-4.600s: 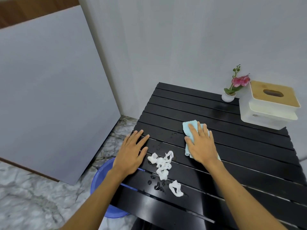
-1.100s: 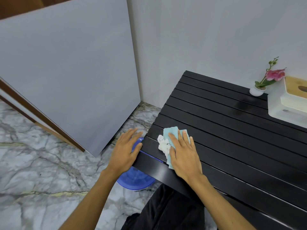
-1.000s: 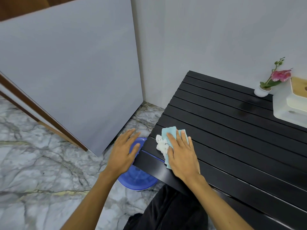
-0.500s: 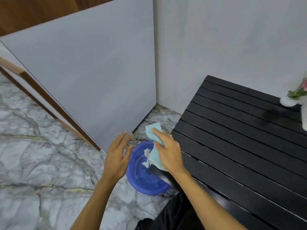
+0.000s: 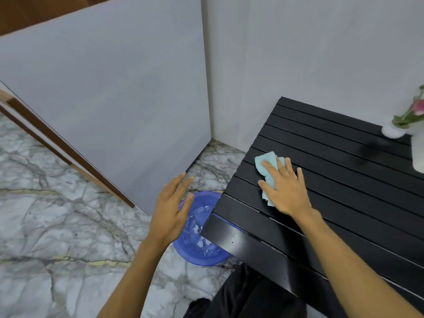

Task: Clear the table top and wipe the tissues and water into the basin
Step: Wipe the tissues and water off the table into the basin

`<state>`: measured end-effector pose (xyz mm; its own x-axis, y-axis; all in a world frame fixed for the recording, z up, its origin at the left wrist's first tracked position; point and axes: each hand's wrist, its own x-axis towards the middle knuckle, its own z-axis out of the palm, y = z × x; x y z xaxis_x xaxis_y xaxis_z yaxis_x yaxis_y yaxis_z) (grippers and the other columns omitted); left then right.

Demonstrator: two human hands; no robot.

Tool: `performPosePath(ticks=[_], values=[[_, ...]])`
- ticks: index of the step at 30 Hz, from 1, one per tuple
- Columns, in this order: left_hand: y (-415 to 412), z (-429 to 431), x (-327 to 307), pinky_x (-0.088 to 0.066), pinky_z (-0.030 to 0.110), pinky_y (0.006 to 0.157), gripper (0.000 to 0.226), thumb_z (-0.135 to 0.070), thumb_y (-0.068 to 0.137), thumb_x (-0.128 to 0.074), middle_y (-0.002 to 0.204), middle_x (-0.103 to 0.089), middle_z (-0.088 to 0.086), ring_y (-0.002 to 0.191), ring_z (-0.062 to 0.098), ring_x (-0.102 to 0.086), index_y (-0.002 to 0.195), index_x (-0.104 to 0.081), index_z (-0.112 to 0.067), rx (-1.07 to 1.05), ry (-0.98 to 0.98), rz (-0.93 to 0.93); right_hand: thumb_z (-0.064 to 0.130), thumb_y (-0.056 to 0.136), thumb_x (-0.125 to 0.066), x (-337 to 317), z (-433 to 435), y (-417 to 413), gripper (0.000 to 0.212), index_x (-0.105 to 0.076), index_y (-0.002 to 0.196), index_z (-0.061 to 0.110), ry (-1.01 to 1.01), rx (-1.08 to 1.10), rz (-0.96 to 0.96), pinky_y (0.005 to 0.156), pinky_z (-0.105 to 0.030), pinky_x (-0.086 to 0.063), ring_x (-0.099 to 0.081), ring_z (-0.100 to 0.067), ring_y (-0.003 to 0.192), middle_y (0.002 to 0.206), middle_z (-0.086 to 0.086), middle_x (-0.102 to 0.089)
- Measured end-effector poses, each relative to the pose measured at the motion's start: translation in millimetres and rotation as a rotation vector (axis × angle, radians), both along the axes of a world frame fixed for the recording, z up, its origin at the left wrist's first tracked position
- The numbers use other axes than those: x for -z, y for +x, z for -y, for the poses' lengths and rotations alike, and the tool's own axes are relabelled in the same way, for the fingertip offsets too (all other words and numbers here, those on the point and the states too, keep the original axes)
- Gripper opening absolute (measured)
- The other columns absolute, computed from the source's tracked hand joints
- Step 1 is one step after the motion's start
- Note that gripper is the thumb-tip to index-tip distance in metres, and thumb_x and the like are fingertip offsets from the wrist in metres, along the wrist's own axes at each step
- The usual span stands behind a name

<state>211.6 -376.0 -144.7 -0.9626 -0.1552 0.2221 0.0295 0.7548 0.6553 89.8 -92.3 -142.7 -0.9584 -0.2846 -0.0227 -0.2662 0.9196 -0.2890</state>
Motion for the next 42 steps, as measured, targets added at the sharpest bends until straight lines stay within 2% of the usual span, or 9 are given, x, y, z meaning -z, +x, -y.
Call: performPosePath(ticks=[3, 7, 14, 20, 24, 27, 33, 35, 42], values=[[-3.4, -7.4, 1.6, -0.019, 0.025, 0.113, 0.049, -0.049, 0.095, -0.034, 0.151, -0.034, -0.011, 0.139, 0.004, -0.026, 0.140, -0.044, -0.031, 0.020, -0.003, 0.013, 0.044, 0.093, -0.034, 2.2, 5.2, 1.9, 0.053, -0.032, 0.143, 0.026, 0.014, -0.016, -0.070, 0.114, -0.048, -0.012, -0.011, -0.030, 0.144, 0.155, -0.010, -0.026], [-7.0, -16.6, 3.5, -0.017, 0.022, 0.113, 0.048, -0.050, 0.096, -0.033, 0.151, -0.033, -0.013, 0.139, 0.001, -0.024, 0.140, -0.042, -0.033, 0.041, -0.009, 0.014, 0.047, 0.089, -0.023, 3.2, 21.3, 19.0, 0.061, -0.031, 0.144, 0.023, 0.034, -0.079, -0.053, 0.116, -0.045, -0.011, -0.014, -0.032, 0.144, 0.155, -0.012, -0.028], [-4.2, -12.8, 4.9, -0.021, 0.025, 0.112, 0.047, -0.046, 0.095, -0.037, 0.150, -0.035, -0.012, 0.137, 0.003, -0.028, 0.139, -0.045, -0.030, 0.012, 0.005, 0.003, 0.045, 0.089, -0.030, 1.1, 65.2, 79.9, 0.060, -0.030, 0.144, 0.022, -0.026, -0.230, -0.035, 0.117, -0.049, -0.013, -0.010, -0.032, 0.146, 0.157, -0.011, -0.023], [4.1, -7.5, -0.4, -0.022, 0.024, 0.110, 0.050, -0.048, 0.093, -0.035, 0.148, -0.037, -0.010, 0.136, 0.003, -0.030, 0.137, -0.047, -0.027, -0.009, 0.019, -0.026, 0.042, 0.090, -0.032, -0.2, 89.6, 119.3, 0.059, -0.027, 0.145, 0.024, -0.095, -0.274, -0.029, 0.118, -0.049, -0.013, -0.009, -0.029, 0.147, 0.158, -0.009, -0.020], [3.5, -15.7, -1.4, -0.021, 0.022, 0.111, 0.052, -0.050, 0.093, -0.034, 0.148, -0.037, -0.011, 0.136, 0.002, -0.029, 0.138, -0.047, -0.026, 0.017, 0.012, -0.027, 0.042, 0.091, -0.031, 0.6, 83.8, 129.0, 0.057, -0.027, 0.145, 0.025, -0.087, -0.198, -0.041, 0.117, -0.051, -0.015, -0.010, -0.026, 0.147, 0.158, -0.008, -0.021], [1.2, -25.8, -1.3, -0.024, 0.029, 0.112, 0.053, -0.051, 0.093, -0.034, 0.147, -0.035, -0.013, 0.136, 0.003, -0.030, 0.138, -0.047, -0.025, 0.041, 0.026, -0.008, 0.042, 0.092, -0.034, 1.3, 70.9, 138.4, 0.057, -0.028, 0.146, 0.025, -0.068, -0.117, -0.048, 0.116, -0.051, -0.018, -0.014, -0.026, 0.147, 0.157, -0.007, -0.024], [0.3, -50.4, 0.8, -0.021, 0.026, 0.114, 0.049, -0.046, 0.094, -0.039, 0.150, -0.037, -0.008, 0.137, 0.003, -0.028, 0.139, -0.047, -0.027, 0.130, 0.028, 0.021, 0.046, 0.093, -0.032, 2.7, 31.9, 153.9, 0.058, -0.024, 0.148, 0.028, -0.085, -0.024, -0.061, 0.116, -0.044, -0.003, -0.004, -0.022, 0.148, 0.160, -0.004, -0.016], [0.7, -57.7, 3.0, -0.022, 0.031, 0.115, 0.051, -0.049, 0.094, -0.036, 0.151, -0.036, -0.008, 0.139, 0.005, -0.027, 0.140, -0.045, -0.029, 0.169, 0.010, 0.032, 0.047, 0.093, -0.030, 1.4, 20.7, 158.2, 0.059, -0.020, 0.149, 0.029, -0.083, -0.005, -0.051, 0.117, -0.043, 0.000, 0.001, -0.020, 0.148, 0.161, -0.003, -0.011], [-6.1, -84.1, 7.0, -0.024, 0.042, 0.115, 0.050, -0.046, 0.094, -0.036, 0.151, -0.038, -0.001, 0.140, 0.017, -0.029, 0.139, -0.048, -0.026, 0.281, -0.141, 0.024, 0.050, 0.096, -0.021, 1.2, -16.8, 170.8, 0.058, -0.012, 0.150, 0.031, -0.037, 0.074, -0.029, 0.119, -0.042, 0.000, 0.008, -0.017, 0.147, 0.161, -0.001, -0.005]])
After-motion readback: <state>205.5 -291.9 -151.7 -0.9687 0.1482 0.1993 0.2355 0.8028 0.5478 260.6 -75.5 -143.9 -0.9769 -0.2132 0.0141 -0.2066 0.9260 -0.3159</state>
